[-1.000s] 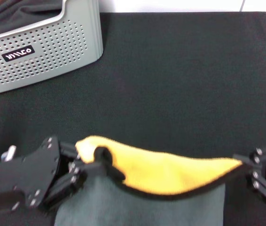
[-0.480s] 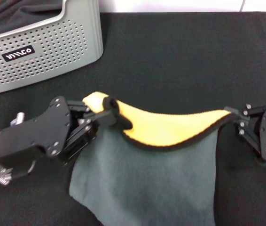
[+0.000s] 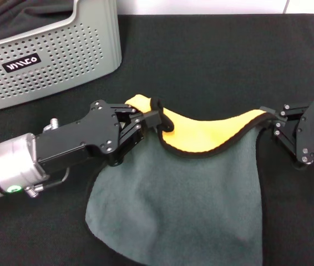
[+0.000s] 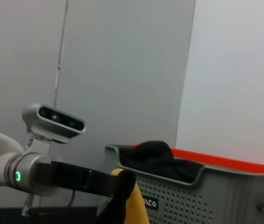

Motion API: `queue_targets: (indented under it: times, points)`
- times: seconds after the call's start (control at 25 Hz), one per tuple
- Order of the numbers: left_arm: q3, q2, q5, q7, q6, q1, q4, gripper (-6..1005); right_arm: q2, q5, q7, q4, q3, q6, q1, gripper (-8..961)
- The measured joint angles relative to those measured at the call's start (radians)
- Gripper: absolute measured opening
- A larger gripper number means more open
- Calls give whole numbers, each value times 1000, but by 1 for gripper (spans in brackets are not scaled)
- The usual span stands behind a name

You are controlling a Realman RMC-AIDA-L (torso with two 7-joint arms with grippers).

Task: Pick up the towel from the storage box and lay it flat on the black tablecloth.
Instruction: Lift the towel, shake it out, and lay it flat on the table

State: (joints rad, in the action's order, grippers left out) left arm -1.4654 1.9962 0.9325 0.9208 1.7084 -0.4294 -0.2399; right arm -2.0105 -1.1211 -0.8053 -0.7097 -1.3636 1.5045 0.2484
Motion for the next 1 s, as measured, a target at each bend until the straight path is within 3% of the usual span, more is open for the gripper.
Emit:
queue_targets:
  times: [1.0]
  points:
    - [127,93,-6,-2,-351,-4,15,135,-15,33,36,208,0,-289,166,10]
